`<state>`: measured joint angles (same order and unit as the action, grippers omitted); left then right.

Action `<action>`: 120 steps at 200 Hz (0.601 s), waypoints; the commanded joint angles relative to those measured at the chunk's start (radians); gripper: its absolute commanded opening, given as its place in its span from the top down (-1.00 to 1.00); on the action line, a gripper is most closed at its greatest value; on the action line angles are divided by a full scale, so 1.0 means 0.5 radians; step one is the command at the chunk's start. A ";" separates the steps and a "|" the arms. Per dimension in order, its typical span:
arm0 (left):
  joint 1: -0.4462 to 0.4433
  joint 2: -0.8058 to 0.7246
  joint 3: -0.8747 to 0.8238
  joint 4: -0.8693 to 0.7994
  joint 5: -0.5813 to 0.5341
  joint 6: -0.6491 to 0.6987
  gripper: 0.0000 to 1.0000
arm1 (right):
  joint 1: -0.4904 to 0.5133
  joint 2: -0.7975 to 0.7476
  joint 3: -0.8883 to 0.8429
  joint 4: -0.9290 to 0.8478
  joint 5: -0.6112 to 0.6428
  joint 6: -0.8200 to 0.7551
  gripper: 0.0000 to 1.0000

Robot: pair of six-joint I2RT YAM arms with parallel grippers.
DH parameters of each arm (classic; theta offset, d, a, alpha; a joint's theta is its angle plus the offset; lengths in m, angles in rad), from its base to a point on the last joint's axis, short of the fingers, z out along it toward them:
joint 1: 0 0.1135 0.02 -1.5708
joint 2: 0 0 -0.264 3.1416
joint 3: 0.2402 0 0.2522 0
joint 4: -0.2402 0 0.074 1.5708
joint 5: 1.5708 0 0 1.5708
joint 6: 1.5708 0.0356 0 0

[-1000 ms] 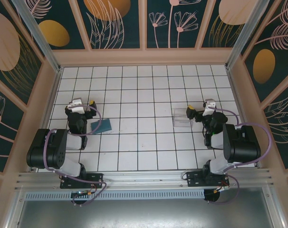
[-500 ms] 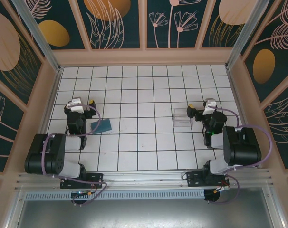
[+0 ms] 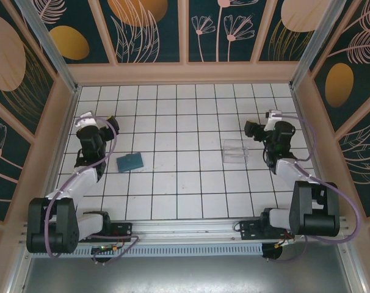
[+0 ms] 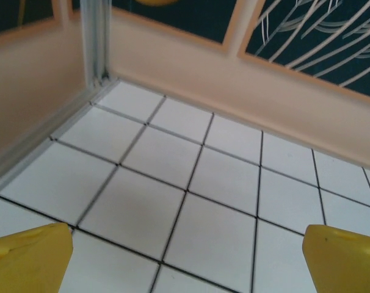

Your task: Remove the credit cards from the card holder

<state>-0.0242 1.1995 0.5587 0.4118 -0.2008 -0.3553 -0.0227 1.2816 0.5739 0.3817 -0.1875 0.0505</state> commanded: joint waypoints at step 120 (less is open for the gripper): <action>0.008 0.015 0.648 -1.532 0.606 0.008 -0.97 | 0.116 0.144 0.430 -1.341 -0.014 0.229 0.14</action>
<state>-0.0242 1.2022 0.8814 -0.2710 0.1017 -0.4149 0.0242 1.3235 0.7452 -0.2287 -0.1844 0.1635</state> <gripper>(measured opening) 0.984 0.441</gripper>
